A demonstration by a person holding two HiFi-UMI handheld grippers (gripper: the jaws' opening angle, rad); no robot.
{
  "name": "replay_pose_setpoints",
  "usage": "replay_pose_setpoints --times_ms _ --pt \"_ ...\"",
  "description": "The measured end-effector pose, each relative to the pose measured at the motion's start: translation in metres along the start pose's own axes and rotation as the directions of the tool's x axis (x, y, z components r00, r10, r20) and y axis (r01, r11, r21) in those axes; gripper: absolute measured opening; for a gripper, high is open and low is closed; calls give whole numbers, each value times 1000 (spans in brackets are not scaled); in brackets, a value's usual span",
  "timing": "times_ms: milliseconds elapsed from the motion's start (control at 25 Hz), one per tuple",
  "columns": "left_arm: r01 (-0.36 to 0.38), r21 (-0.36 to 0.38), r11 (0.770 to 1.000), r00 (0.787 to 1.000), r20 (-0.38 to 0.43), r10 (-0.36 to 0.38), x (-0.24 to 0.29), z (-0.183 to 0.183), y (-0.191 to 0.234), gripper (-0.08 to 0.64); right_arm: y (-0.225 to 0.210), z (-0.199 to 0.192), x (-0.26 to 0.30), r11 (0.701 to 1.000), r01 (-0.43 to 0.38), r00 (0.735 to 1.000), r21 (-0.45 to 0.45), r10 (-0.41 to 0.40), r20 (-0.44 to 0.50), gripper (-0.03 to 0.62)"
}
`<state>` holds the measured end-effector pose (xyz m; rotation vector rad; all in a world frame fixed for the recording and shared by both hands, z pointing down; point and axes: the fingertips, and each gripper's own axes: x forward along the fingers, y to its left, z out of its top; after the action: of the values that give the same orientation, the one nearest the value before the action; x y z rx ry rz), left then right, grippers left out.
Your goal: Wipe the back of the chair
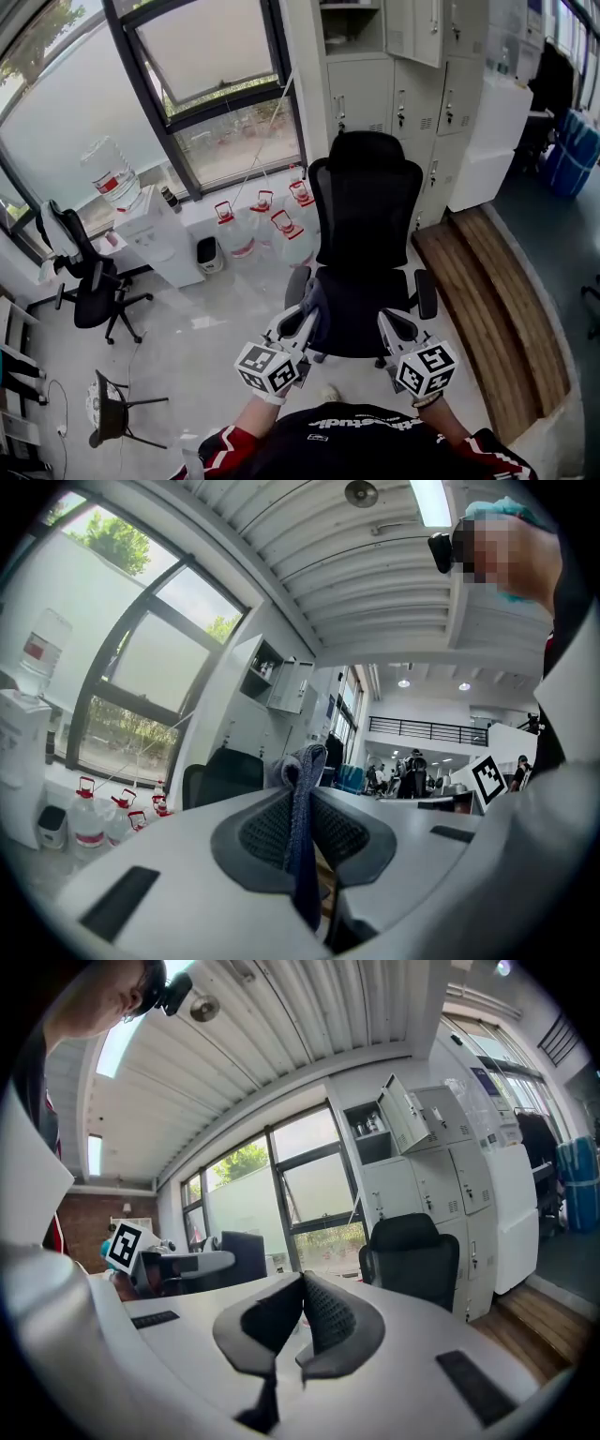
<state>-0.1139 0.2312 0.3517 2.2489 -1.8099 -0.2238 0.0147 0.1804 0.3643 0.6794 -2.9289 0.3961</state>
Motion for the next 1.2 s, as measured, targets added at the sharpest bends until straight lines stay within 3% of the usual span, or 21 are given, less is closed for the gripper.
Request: replay_pose_setpoints --times_ms 320,680,960,1200 --pt "36 -13 999 999 31 -36 39 27 71 57 -6 31 80 999 10 1000 -47 -10 9 14" --pt "82 -54 995 996 24 -81 82 29 94 57 -43 43 110 997 60 998 -55 -60 -12 14" --pt "108 -43 993 994 -20 -109 146 21 106 57 -102 48 149 997 61 998 -36 -61 4 14" --pt "161 -36 986 985 -55 -163 241 22 108 57 -182 61 184 996 92 996 -1 -92 9 14"
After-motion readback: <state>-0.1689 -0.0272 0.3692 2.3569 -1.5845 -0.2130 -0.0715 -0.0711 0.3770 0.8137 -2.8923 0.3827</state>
